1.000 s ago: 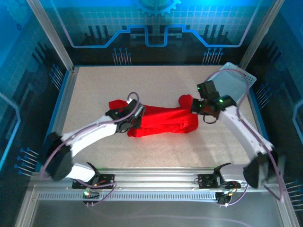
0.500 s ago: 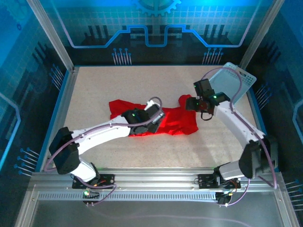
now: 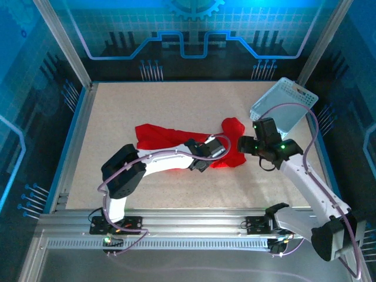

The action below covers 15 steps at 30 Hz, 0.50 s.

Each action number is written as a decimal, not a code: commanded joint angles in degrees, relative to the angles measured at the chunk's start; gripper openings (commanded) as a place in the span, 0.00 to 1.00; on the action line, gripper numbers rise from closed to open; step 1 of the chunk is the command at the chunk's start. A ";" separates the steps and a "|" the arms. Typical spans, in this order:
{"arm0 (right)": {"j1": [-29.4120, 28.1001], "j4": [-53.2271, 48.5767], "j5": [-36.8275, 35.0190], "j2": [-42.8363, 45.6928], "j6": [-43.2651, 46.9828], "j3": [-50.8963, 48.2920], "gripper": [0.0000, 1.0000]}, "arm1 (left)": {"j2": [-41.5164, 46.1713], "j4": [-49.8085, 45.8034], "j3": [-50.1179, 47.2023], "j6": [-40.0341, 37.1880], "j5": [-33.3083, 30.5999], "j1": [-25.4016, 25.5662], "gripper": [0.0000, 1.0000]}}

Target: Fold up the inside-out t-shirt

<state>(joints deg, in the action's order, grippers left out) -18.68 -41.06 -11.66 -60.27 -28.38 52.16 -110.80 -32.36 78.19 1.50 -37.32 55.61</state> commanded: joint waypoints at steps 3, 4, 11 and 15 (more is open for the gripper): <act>0.16 0.22 -0.71 1.34 -1.98 -2.20 0.76 | -3.23 5.10 5.73 -2.55 1.28 -0.09 0.94; 0.21 0.17 -1.19 1.25 -2.34 -3.18 0.76 | -3.72 5.56 6.27 -2.61 2.07 -0.09 0.94; 0.22 0.99 -1.00 1.39 -2.91 -4.00 0.76 | -7.32 6.52 9.98 -3.34 5.15 -0.16 0.97; 0.22 0.89 -1.19 1.47 -2.73 -3.91 0.77 | -8.49 5.82 10.90 -3.53 5.61 -0.32 0.99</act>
<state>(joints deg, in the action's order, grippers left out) -18.68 -40.58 -11.84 -59.46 -30.06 48.31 -117.89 -26.44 87.00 -0.91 -32.97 55.61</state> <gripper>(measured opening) 0.764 0.983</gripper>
